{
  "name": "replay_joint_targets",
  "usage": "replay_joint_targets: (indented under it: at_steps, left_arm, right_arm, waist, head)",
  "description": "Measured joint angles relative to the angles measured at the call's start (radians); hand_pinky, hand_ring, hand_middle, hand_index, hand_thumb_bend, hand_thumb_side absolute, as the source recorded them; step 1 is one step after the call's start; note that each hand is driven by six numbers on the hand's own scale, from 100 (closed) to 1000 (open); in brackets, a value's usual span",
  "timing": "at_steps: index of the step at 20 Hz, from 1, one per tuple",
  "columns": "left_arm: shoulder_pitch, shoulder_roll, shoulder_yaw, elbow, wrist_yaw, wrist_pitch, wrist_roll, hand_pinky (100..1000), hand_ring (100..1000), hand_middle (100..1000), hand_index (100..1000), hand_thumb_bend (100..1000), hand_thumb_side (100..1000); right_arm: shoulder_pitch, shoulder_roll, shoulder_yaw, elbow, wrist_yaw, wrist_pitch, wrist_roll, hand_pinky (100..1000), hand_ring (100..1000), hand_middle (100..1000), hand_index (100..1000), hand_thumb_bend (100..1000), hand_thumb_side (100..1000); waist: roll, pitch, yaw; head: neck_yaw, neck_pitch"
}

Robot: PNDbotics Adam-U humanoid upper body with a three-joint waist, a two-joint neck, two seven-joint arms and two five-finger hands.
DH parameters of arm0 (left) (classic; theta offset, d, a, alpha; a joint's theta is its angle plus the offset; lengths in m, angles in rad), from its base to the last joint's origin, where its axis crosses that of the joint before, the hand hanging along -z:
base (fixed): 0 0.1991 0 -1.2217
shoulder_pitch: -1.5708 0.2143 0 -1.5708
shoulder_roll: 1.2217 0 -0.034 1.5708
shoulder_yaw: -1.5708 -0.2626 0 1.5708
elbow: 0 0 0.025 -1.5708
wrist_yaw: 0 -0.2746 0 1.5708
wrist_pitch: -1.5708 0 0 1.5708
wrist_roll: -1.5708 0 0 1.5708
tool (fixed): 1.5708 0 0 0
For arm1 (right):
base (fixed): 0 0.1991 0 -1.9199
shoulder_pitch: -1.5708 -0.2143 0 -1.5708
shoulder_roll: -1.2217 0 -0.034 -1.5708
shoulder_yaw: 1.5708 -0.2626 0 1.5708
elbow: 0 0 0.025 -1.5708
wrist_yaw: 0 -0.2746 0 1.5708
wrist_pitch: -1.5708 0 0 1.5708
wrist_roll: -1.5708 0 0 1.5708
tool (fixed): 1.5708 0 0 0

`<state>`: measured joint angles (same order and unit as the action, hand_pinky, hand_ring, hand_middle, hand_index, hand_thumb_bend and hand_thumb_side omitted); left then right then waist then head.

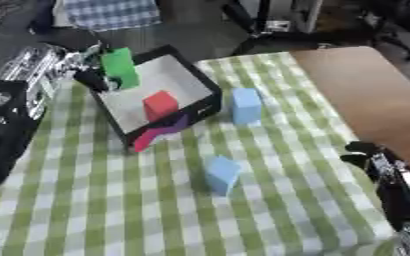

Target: Pick up objects on the table and place them in the box.

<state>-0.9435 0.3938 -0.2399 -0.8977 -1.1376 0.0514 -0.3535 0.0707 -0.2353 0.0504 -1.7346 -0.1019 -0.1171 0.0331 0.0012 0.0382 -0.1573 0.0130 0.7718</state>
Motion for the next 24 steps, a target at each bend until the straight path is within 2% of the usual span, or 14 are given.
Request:
replay_joint_targets:
  at_steps: [3,6,9,12,17,22,23,24]
  left_arm:
    - [0.000,-0.019,0.002,0.023,0.000,-0.011,0.028,746,643,671,827,525,661]
    - [0.001,-0.026,-0.003,0.028,0.003,-0.021,0.034,746,645,674,867,547,683]
    - [0.004,-0.026,-0.005,0.027,0.009,-0.025,0.034,744,632,665,866,534,688]
    - [0.020,-0.011,-0.004,-0.018,0.065,-0.027,0.035,742,602,634,857,487,698]
    - [0.082,0.106,0.010,-0.250,0.293,0.010,0.052,747,581,613,850,385,726]
    - [0.234,0.240,0.069,-0.570,0.562,0.074,0.121,760,567,600,849,344,729]
    - [0.275,0.252,0.086,-0.628,0.630,0.080,0.146,758,561,594,847,305,741]
    - [0.318,0.259,0.104,-0.681,0.698,0.084,0.174,756,556,588,844,332,729]
  right_arm:
    - [0.000,0.000,0.000,0.000,0.000,0.001,0.001,887,712,697,737,100,771]
    - [0.000,0.000,0.000,0.000,0.000,0.002,0.002,887,711,697,737,100,770]
    - [0.000,0.000,0.000,0.000,0.000,0.002,0.002,887,711,697,737,100,769]
    - [-0.001,0.000,-0.001,0.000,0.000,0.001,0.001,887,712,697,738,100,763]
    - [-0.031,-0.009,-0.009,0.003,0.015,-0.003,-0.004,887,712,697,740,100,739]
    - [-0.116,-0.056,-0.019,0.024,0.061,-0.006,-0.013,887,715,702,755,100,703]
    - [-0.137,-0.068,-0.019,0.031,0.074,-0.007,-0.014,886,716,703,761,100,791]
    - [-0.162,-0.081,-0.019,0.040,0.090,-0.008,-0.014,886,716,704,766,100,678]
  waist:
    - [0.000,0.000,-0.001]
    - [0.000,0.000,-0.001]
    - [0.000,0.000,-0.001]
    - [0.000,0.000,0.004]
    - [0.000,0.000,0.023]
    - [0.000,0.000,0.044]
    - [0.000,0.000,0.047]
    - [0.000,0.000,0.052]
  head:
    - [0.001,0.000]
    - [0.002,0.000]
    - [0.001,0.000]
    - [-0.002,0.000]
    - [-0.012,0.000]
    - [-0.015,0.000]
    - [-0.015,0.000]
    - [-0.016,0.000]
